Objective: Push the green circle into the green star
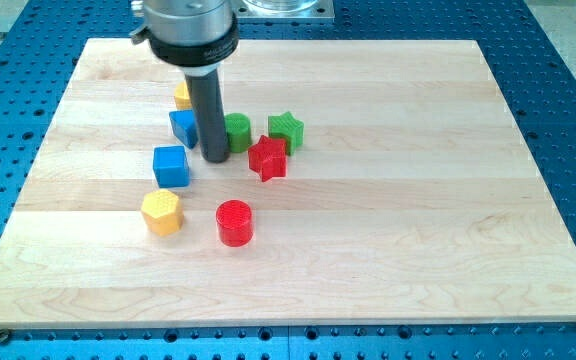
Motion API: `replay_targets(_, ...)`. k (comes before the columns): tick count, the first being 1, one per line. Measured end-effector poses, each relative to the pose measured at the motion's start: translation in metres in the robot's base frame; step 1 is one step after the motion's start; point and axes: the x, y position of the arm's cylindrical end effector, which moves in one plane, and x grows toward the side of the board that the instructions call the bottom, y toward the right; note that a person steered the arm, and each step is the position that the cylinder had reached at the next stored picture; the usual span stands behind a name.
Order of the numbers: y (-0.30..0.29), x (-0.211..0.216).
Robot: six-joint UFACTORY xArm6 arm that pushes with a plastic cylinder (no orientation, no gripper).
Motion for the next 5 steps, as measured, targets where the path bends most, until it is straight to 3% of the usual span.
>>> replay_targets(1,-0.03,-0.01)
replay_targets(3,0.096,-0.048)
replay_targets(5,0.029,-0.052)
